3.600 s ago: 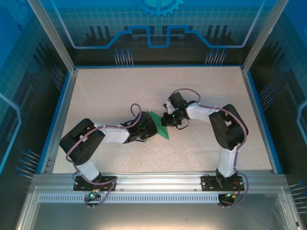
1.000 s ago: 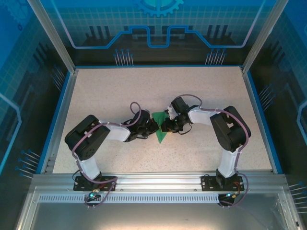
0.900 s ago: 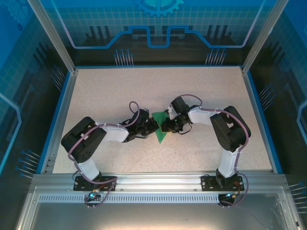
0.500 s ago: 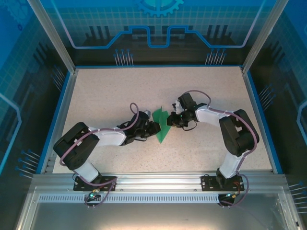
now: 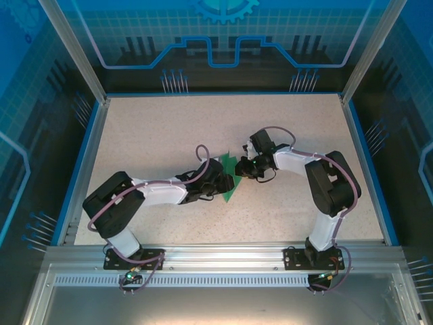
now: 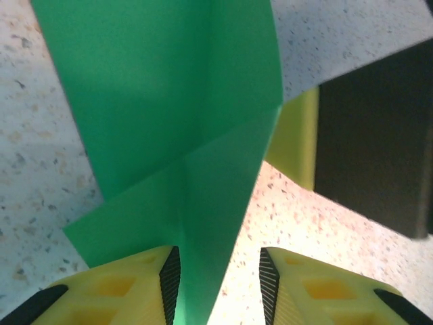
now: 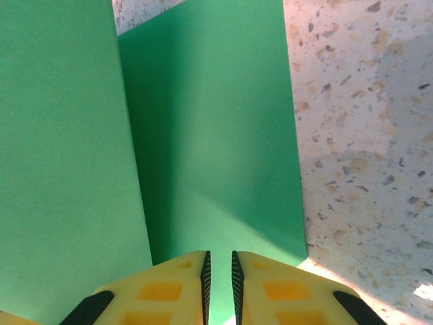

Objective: Fold a paper plane with a square sheet of paper (pick it up from the middle)
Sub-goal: Fourth fold the wing at the center of the table.

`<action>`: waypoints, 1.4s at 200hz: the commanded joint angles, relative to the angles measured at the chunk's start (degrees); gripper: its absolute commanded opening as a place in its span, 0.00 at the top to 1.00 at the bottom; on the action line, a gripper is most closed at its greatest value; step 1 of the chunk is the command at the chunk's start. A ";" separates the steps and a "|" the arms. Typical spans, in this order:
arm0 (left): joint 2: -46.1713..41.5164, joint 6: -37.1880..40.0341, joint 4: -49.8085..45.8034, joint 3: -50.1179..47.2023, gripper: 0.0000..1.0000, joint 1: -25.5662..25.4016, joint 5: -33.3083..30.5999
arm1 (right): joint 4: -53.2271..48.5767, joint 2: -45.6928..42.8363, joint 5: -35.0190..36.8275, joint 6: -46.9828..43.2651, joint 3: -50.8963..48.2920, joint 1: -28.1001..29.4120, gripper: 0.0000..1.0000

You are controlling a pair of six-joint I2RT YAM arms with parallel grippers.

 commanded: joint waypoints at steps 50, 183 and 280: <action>4.96 3.84 -14.33 9.17 0.61 -3.16 -11.92 | 0.69 0.02 0.01 1.17 0.25 -0.96 0.82; 8.12 4.30 -23.62 15.88 0.91 -5.47 -18.32 | 2.05 -2.92 -0.76 1.30 -2.28 -2.31 0.82; 1.12 6.61 -4.64 5.27 1.00 -1.88 0.32 | 2.97 -0.34 -7.49 -0.74 -2.68 -2.10 0.84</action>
